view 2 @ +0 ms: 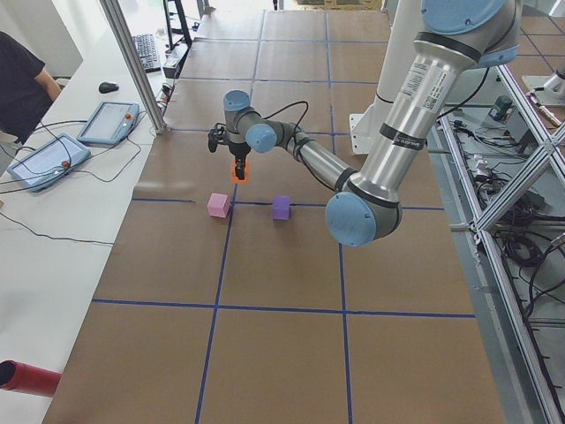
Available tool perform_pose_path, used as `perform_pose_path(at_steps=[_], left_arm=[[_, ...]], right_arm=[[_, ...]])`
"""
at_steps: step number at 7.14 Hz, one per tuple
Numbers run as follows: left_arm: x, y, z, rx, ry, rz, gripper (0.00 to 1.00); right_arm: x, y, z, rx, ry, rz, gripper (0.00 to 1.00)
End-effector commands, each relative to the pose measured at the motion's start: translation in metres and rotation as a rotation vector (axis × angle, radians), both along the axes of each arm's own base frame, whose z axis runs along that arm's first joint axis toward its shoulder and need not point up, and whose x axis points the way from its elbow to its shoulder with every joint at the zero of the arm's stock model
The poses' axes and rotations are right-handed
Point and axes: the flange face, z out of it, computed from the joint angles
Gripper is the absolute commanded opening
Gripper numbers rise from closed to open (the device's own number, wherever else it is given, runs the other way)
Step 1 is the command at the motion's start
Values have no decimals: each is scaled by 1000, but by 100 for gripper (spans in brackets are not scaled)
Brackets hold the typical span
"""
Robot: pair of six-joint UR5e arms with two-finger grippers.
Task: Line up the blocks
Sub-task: 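Carry the orange cube with the left gripper toward the pink cube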
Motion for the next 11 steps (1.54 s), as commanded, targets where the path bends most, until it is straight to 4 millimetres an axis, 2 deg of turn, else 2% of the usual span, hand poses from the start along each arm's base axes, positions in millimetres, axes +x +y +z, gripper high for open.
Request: perform_pose_path(at_steps=[1, 2, 4, 6, 8, 11], left_arm=[[-46, 18, 56, 20, -62, 54, 14], [-51, 17, 71, 15, -81, 53, 14], [-38, 10, 81, 2, -72, 58, 14], [-25, -1, 105, -9, -54, 71, 14], [-11, -7, 109, -35, -36, 93, 14], [6, -2, 107, -52, -26, 109, 14]], right_arm=[[0, 0, 0, 0, 0, 0, 100], [0, 0, 0, 0, 0, 0, 100], [0, 0, 0, 0, 0, 0, 100], [0, 0, 0, 0, 0, 0, 100], [0, 0, 0, 0, 0, 0, 100], [0, 0, 0, 0, 0, 0, 100]])
